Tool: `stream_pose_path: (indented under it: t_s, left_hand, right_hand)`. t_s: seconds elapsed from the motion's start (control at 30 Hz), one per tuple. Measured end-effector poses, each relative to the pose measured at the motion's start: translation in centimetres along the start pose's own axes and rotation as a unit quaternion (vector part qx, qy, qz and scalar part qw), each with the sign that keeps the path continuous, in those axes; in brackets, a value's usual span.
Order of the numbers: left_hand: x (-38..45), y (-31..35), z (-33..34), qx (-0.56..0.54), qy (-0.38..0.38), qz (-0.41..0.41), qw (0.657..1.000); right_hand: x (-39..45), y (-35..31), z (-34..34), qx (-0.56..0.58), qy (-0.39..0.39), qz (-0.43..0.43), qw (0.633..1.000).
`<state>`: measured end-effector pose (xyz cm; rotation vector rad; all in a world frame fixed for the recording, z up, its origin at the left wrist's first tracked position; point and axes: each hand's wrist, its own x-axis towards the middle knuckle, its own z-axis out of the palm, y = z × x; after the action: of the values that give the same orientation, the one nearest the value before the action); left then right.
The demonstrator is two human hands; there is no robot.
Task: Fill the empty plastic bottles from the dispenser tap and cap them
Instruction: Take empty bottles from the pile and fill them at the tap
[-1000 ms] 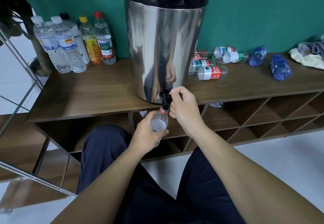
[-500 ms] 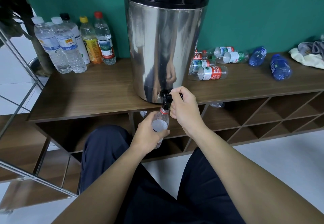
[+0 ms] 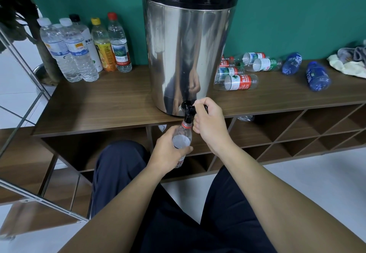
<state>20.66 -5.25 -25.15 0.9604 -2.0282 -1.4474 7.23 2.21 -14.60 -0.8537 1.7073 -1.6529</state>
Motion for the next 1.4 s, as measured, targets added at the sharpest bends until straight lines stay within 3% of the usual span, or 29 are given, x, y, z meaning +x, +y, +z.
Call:
stream_pose_path:
  t_s: [1.4]
  left_hand:
    - [-0.2, 0.2, -0.1, 0.003, 0.002, -0.006, 1.000]
  right_hand:
    - [0.6, 1.1, 0.0, -0.033, 0.014, -0.032, 0.999]
